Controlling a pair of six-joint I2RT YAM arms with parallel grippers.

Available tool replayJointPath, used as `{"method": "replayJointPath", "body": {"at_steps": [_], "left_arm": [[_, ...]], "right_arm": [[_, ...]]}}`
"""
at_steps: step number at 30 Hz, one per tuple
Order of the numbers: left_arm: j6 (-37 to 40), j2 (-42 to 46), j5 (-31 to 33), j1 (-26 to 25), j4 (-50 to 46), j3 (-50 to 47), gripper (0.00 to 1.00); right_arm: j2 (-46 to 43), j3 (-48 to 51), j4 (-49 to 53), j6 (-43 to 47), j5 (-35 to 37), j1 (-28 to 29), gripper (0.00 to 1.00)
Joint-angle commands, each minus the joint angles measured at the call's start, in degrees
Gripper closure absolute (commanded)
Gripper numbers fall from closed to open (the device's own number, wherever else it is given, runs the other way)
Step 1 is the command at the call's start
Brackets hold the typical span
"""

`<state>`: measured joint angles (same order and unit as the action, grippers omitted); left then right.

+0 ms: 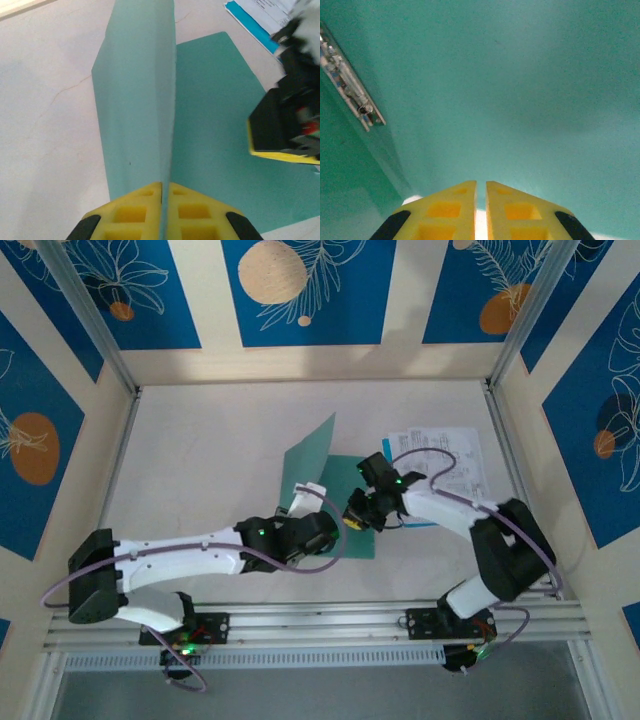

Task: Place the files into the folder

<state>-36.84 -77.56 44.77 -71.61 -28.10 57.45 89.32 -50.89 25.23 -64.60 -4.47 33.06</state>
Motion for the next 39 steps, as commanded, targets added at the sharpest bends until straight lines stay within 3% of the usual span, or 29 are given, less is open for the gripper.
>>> {"method": "replayJointPath", "body": {"at_steps": [1, 6, 9, 14, 16, 20, 24, 27, 30, 34, 39], "left_arm": [[-3.8, 4.2, -1.2, 0.9, -0.1, -2.3, 1.00], [-9.6, 12.8, 0.3, 2.3, -4.2, -6.7, 1.00], [-14.1, 18.8, 1.5, 3.4, -8.2, -10.3, 0.95], [-29.7, 28.9, 2.3, 8.6, -23.6, -16.1, 0.89], [-34.8, 33.5, 1.0, 12.2, -28.6, -18.5, 0.81], [-43.1, 41.2, -0.6, 17.9, -38.7, -19.9, 0.49], [-46.9, 47.7, -0.6, 21.1, -45.7, -16.2, 0.32], [-46.1, 48.8, 0.3, 21.5, -48.3, -10.8, 0.29], [-35.9, 44.9, -2.0, 21.6, -42.3, -5.9, 0.31], [-20.0, 30.0, -14.5, 21.7, -29.4, -1.6, 0.34], [-12.9, 14.5, -24.3, 21.8, -17.5, -1.3, 0.37]], "right_arm": [[6.3, -4.2, 1.8, -0.2, 2.1, 0.3, 0.88], [15.3, -8.1, 6.3, 1.8, 1.7, 0.3, 0.94], [16.9, -8.5, 7.3, 2.3, 1.8, 0.4, 0.95], [17.0, -8.9, 8.6, 3.0, 2.2, 0.6, 0.95], [17.2, -9.2, 9.0, 3.2, 2.4, 0.6, 0.95], [17.3, -9.2, 9.2, 3.3, 2.1, 0.7, 0.95], [17.5, -10.0, 9.4, 3.7, 1.6, 0.7, 0.95], [17.3, -10.9, 9.7, 4.0, 1.3, 0.7, 0.95], [16.4, -12.5, 10.4, 5.3, 1.4, 1.0, 0.94], [12.9, -16.5, 12.2, 9.5, 2.8, 2.1, 0.77], [6.4, -20.9, 18.9, 13.5, 7.5, 1.0, 0.61]]}}
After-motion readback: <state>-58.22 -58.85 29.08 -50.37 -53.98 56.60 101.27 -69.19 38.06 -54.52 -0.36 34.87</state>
